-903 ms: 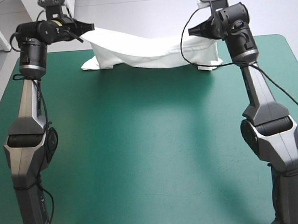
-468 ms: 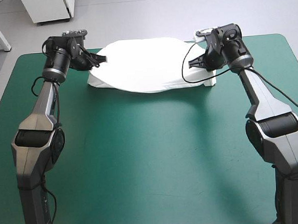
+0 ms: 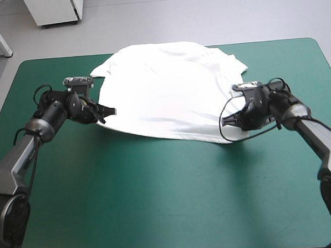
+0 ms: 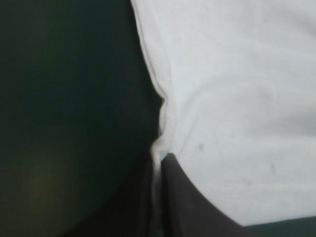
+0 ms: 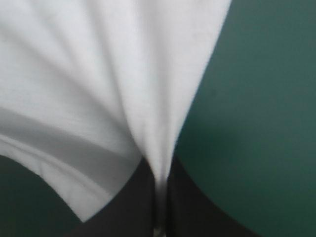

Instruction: Fold the cloth

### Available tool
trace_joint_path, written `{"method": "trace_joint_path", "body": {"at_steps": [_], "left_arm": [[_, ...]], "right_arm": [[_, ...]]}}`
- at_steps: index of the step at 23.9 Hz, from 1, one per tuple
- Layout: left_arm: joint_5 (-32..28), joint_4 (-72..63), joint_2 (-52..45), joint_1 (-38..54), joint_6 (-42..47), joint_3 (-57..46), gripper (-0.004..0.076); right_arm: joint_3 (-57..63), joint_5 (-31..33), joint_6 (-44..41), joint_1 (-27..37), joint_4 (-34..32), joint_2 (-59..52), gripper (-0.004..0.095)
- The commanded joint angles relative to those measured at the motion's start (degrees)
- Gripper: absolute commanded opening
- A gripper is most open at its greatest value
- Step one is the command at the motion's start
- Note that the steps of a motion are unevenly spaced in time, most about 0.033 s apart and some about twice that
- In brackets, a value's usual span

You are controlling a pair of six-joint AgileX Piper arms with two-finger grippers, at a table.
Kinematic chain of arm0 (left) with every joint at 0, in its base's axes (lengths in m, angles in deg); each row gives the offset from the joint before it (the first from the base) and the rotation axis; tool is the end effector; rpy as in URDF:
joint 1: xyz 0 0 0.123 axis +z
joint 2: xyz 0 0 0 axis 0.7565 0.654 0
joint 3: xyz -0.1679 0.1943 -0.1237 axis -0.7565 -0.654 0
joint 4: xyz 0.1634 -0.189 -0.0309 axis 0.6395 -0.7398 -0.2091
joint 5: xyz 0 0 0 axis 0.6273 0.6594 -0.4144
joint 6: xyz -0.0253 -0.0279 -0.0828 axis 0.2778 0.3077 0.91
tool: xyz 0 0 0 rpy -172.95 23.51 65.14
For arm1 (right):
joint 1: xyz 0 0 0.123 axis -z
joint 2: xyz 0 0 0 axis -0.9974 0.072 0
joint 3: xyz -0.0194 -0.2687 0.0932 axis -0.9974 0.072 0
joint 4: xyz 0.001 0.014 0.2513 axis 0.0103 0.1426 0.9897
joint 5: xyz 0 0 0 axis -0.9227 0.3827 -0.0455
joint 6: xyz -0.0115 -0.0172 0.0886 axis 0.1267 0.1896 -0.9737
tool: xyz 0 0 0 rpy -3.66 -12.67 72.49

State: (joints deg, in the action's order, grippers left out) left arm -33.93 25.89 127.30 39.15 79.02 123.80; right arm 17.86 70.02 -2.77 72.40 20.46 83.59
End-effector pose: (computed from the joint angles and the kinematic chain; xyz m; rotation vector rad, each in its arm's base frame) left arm 0.3480 -0.0604 0.2792 0.0975 2.5792 -0.0887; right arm 0.3288 0.0811 0.2526 -0.1316 2.7795 0.1318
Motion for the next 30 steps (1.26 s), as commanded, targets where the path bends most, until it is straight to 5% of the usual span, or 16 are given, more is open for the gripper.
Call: {"method": "trace_joint_path", "body": {"at_steps": [1,10,20,30], "left_arm": [[-2.9,-0.5,-9.4,-0.4,-0.1,-8.0,-0.0009],[0.9,-7.6,-32.0,-0.4,-2.6,-31.6,-0.0009],[20.5,-10.5,-52.2,-0.4,-1.8,-38.5,-0.0009],[24.4,-11.6,-60.4,-0.4,-1.5,-38.9,0.0002]], "right_arm": [[8.0,-3.2,0.0,0.5,2.3,-10.2,-0.0017],[24.9,2.5,0.0,0.5,7.7,-28.5,-0.0017],[34.7,17.5,-3.1,0.5,12.8,-48.6,-0.0016],[34.7,19.8,-2.6,0.5,15.8,-54.2,0.0047]]}}
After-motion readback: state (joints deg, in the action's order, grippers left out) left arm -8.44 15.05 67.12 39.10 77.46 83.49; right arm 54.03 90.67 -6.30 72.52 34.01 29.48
